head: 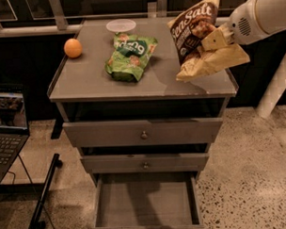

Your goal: Pick brown chip bag from bottom drawer and place on counter

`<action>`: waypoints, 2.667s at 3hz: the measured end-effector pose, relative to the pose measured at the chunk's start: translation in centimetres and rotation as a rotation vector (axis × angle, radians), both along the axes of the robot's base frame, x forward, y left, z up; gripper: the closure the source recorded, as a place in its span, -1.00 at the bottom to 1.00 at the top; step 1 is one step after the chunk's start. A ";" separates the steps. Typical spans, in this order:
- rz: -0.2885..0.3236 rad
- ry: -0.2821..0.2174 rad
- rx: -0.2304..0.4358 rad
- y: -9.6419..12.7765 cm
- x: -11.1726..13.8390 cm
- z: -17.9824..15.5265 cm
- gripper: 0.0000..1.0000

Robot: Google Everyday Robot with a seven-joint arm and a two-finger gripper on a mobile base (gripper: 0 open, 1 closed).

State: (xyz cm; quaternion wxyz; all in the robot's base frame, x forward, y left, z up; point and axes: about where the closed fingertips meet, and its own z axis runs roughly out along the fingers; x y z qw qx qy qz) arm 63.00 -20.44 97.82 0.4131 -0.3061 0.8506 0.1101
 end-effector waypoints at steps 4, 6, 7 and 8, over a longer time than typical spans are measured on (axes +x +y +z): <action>-0.178 0.052 0.061 -2.2 3.4 -4.1 0.19; -0.178 0.052 0.061 -2.1 3.4 -4.1 -0.75; -0.178 0.052 0.061 -2.1 3.4 -4.1 -1.00; -0.177 0.052 0.061 -2.1 3.4 -4.1 -1.00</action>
Offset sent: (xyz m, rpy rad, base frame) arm 0.0499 -0.0376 -0.0808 0.0762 0.0926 -0.3003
